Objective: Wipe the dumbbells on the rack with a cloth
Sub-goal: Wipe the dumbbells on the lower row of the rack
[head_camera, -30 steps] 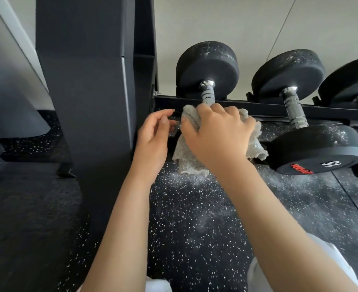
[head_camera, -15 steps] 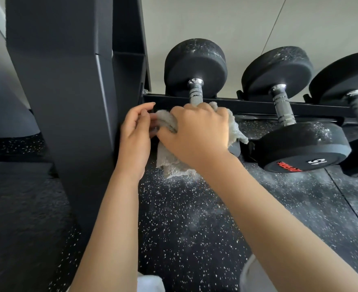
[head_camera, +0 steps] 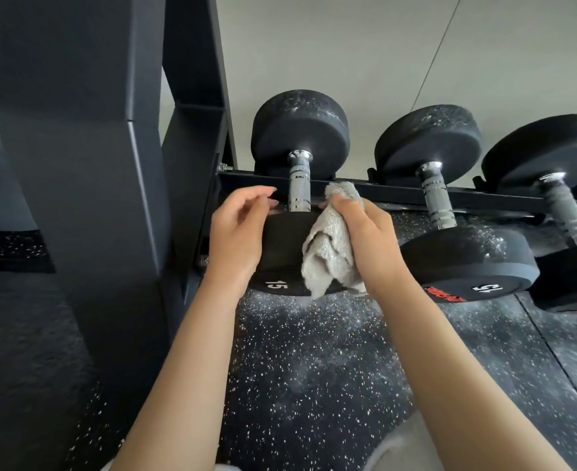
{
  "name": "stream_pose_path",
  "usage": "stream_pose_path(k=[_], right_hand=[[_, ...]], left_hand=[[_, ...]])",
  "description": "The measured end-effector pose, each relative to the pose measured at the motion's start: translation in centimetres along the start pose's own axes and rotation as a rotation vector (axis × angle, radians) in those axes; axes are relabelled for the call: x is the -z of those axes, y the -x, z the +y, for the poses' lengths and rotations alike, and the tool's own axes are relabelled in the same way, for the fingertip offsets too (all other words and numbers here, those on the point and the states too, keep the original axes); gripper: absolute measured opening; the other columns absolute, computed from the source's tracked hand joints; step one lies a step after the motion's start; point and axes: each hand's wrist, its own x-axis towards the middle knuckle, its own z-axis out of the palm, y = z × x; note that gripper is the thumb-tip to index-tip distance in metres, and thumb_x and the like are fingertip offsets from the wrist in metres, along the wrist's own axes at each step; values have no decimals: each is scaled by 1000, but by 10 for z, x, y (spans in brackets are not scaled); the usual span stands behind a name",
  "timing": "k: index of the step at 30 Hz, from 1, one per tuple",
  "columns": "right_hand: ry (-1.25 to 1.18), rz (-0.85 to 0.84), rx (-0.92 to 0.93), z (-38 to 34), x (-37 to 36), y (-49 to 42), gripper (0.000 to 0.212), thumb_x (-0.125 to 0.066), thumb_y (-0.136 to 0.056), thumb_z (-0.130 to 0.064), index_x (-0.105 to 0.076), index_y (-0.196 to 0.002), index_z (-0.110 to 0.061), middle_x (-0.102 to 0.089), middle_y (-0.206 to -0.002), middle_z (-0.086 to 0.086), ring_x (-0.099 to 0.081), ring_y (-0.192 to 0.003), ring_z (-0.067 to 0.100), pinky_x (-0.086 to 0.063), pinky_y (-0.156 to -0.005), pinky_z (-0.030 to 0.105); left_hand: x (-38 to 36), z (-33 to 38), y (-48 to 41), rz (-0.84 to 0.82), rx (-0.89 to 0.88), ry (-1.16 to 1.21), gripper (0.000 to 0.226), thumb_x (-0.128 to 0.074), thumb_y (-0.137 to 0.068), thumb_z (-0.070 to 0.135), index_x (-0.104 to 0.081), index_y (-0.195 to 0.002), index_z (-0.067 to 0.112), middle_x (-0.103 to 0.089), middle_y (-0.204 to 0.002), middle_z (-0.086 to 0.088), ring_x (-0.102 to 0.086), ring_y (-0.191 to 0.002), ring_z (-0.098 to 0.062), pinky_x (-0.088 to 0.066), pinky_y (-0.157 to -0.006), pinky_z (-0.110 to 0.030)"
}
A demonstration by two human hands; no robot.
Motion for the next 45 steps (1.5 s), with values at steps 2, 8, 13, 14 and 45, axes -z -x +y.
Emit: stream_pose_path(k=[2, 8, 13, 14, 45], right_hand=[[-4, -29, -3, -8, -2, -10, 33, -56, -97, -37, -56, -83, -7, -55, -76, 9, -53, -68, 18, -45, -65, 31], [179, -10, 125, -24, -14, -52, 40, -51, -95, -52, -52, -81, -14, -55, -78, 4, -52, -71, 16, -48, -72, 42], [164, 7, 144, -21, -8, -74, 42, -49, -96, -54, -51, -78, -16, -54, -75, 0, -52, -70, 14, -45, -70, 37], [104, 26, 128, -19, -3, -76, 40, -50, -96, -53, -53, -78, -17, -55, -75, -2, -54, -72, 13, -46, -71, 35], [203, 137, 22, -5, -31, -122, 43, -75, -83, -45, -50, -61, -17, -57, -68, 1, -55, -63, 14, -47, -64, 35]], left_hand=[[0, 3, -3, -47, 1, -33, 20, -53, -95, 9, -70, -99, 20, -72, -91, 1, -67, -90, -10, -51, -85, -22], [-6, 12, -23, -114, 88, -61, 20, -54, -97, 25, -69, -105, 15, -71, -85, 2, -66, -74, -1, -49, -70, -13], [-16, 21, -49, -122, 182, -96, 36, -52, -94, 46, -67, -106, 15, -71, -93, -5, -69, -79, -10, -56, -66, -19], [-18, 20, -57, -110, 211, -122, 37, -53, -94, 44, -65, -109, 12, -70, -96, -7, -69, -81, -12, -57, -68, -21], [-23, -7, -86, 138, 85, -12, 12, -69, -85, 11, -69, -86, 23, -69, -92, -3, -66, -88, -14, -56, -79, -31]])
